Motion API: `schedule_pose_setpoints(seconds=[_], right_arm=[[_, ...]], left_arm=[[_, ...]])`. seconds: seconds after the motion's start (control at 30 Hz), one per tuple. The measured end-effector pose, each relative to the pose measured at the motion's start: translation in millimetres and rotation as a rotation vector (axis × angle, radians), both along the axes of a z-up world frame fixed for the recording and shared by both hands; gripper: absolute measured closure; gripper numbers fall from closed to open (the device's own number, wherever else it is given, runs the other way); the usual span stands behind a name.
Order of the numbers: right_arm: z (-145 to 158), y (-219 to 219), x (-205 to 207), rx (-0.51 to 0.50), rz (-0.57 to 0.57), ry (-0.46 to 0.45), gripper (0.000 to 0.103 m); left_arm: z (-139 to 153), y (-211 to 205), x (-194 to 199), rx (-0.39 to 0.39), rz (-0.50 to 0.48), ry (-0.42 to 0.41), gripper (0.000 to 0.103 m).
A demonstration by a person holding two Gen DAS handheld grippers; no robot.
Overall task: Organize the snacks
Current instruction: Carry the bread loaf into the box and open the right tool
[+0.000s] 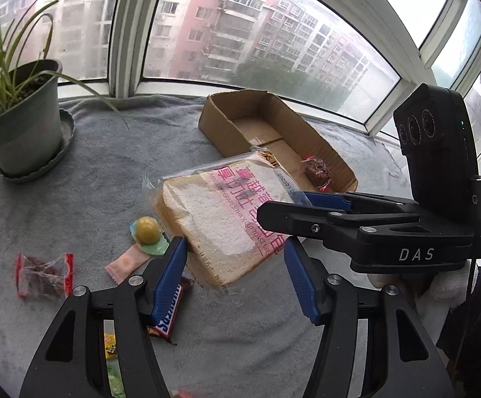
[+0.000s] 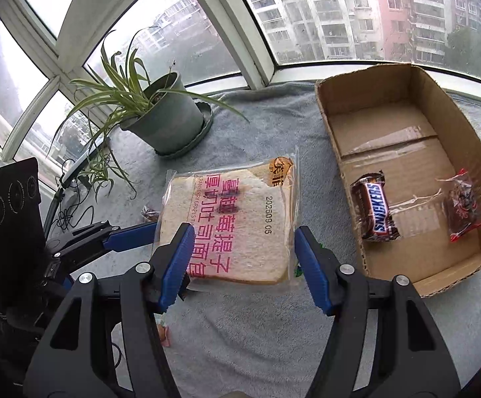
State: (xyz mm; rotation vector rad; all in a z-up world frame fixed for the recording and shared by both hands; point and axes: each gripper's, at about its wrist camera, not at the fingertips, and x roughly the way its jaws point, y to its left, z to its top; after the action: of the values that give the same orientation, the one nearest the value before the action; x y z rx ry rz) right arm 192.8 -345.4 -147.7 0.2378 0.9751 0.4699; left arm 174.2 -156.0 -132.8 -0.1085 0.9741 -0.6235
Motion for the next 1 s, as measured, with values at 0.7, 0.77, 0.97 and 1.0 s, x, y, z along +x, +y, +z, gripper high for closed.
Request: schedule_pose_setpoints(seconds=[0.7,0.77,0.97,1.0], right_arm=[[30.9,-96.3,33.3,-0.045,-0.151,-0.064,0.037],[27.6,-100.2,37.7,-0.061,-0.159,-0.061,0.037],[14.5,-108.7,49.8,-0.093,-0.174,-0.040,0.037],[12.3,-109.7,51.4,-0.097,-0.178,-0.036,0.037]], left_arm=[[25.8,-94.3,53.0,-0.021,-0.131,-0.071,0.044],[22.6,-103.0,56.0,-0.007,-0.138,-0.076,0.044],[8.5,-119.1,62.5,0.023,-0.143,-0.076,0.044],[6.2,-121.3,63.7,0.031,-0.145,-0.076,0.044]])
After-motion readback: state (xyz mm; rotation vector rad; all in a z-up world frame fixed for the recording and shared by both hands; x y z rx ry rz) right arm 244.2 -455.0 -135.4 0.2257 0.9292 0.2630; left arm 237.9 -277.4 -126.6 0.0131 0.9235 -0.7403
